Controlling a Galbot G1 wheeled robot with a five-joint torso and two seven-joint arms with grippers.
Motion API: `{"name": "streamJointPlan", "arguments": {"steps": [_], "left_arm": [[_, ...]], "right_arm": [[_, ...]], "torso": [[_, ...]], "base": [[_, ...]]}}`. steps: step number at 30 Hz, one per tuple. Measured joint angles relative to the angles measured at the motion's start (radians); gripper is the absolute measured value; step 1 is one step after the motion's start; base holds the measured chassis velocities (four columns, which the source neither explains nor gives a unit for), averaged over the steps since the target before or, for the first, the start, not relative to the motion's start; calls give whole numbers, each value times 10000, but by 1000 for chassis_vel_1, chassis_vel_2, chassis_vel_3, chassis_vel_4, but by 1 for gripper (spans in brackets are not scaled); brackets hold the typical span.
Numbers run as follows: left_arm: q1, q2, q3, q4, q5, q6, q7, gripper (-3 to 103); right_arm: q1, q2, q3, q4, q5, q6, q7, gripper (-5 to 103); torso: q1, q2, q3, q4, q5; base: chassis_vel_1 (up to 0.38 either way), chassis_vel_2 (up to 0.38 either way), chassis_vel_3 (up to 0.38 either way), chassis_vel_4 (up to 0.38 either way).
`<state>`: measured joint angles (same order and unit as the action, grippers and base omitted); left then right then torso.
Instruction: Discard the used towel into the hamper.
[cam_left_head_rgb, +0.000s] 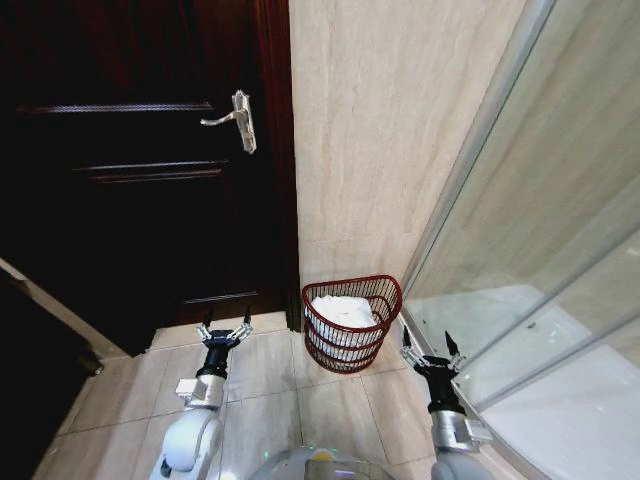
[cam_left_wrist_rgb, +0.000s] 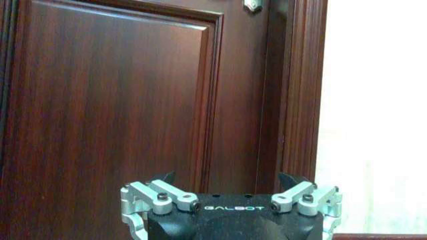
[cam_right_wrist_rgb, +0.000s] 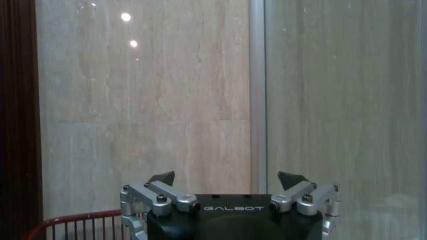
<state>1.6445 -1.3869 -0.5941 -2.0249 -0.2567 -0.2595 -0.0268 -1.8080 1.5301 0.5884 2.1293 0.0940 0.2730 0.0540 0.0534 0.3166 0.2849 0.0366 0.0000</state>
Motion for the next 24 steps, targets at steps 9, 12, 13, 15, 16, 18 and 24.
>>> {"name": "streamJointPlan", "arguments": {"steps": [9, 12, 13, 15, 16, 18, 24], "left_arm": [[42, -47, -27, -13, -114, -33, 48, 100], [69, -59, -56, -16, -120, -71, 50, 100], [74, -66, -67, -23, -122, -72, 51, 100], [79, -83, -70, -23, -121, -74, 56, 100], [79, -83, -70, -23, -121, -74, 56, 100], [97, -74, -55, -27, -135, -79, 60, 100], [35, 30, 69, 4, -209, -122, 155, 100]], "right_arm": [[284, -101, -150, -106, -4, -124, 132, 100], [387, -159, -251, -178, 0, -222, 234, 100], [405, -162, -291, -182, 5, -256, 264, 100], [407, -167, -360, -182, -5, -278, 285, 100], [407, -167, -360, -182, -5, -278, 285, 100], [412, -189, -433, -180, -55, -291, 348, 100], [389, -230, -624, -146, -250, -333, 519, 100]], "torso": [[-132, -359, -227, 0, 0], [-170, -485, -315, 1, 0], [-185, -543, -358, 1, 0], [-214, -643, -429, 0, 0], [-214, -643, -429, 0, 0], [-242, -736, -496, 0, 0], [-319, -991, -672, 0, 0]], "base": [[0, 0, 0, 0], [0, 0, 0, 0], [0, 0, 0, 0], [0, 0, 0, 0], [0, 0, 0, 0], [0, 0, 0, 0], [0, 0, 0, 0]]}}
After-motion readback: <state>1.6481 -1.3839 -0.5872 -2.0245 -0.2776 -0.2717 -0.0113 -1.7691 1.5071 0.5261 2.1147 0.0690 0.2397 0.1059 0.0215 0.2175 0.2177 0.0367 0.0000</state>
